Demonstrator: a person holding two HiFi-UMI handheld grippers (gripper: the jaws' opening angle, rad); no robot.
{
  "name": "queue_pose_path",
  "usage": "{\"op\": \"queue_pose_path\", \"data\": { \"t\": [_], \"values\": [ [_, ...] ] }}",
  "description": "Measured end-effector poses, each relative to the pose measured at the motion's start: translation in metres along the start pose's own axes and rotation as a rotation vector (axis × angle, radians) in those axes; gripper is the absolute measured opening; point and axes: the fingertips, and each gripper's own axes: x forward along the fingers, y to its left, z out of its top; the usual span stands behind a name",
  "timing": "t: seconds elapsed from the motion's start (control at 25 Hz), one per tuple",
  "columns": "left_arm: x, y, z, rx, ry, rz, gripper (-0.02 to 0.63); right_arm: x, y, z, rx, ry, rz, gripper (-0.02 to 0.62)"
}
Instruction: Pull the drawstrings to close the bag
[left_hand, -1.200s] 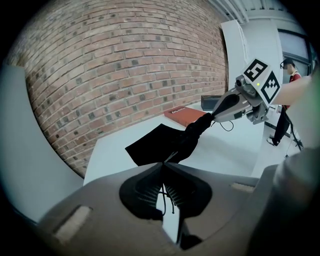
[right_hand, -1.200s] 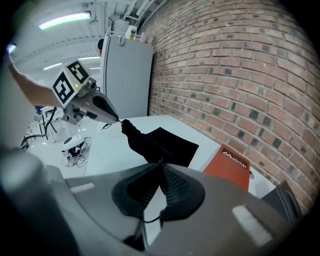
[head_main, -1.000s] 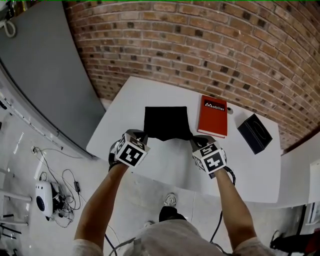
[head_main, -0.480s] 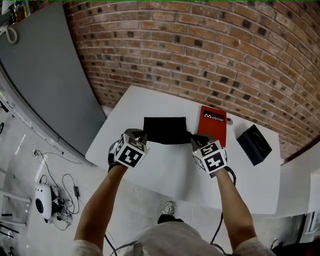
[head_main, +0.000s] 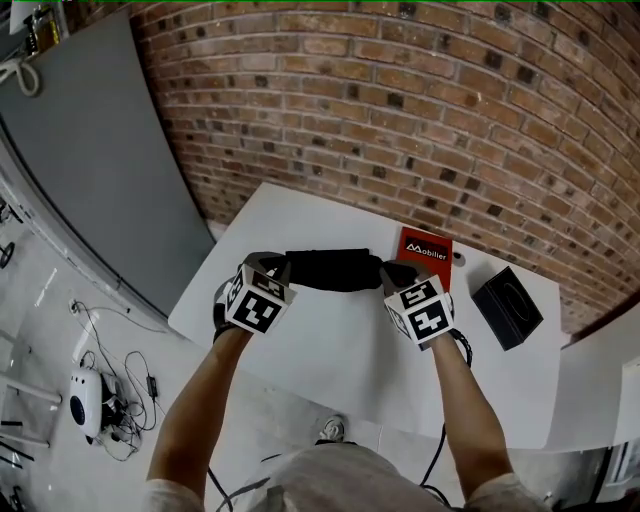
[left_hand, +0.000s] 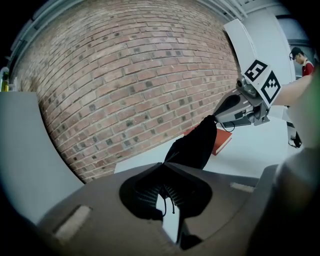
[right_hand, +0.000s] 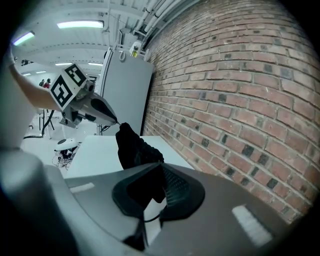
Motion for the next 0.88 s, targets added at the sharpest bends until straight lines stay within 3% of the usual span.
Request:
{"op": "queue_pose_path", "data": {
  "t": [0.44,0.88],
  "values": [
    [-0.011,0.018,0.031,-0.014,-0.042,0.077,0.011,-0.005,-0.020,0.035,-0.023,-0.094,-0.003,0.008],
    [-0.018,0.039,0.057,0.010,-0.097,0.105,0.011,-0.010,-0.033,0.065,-0.045,-0.144,-0.038,0.008]
  ]
}}
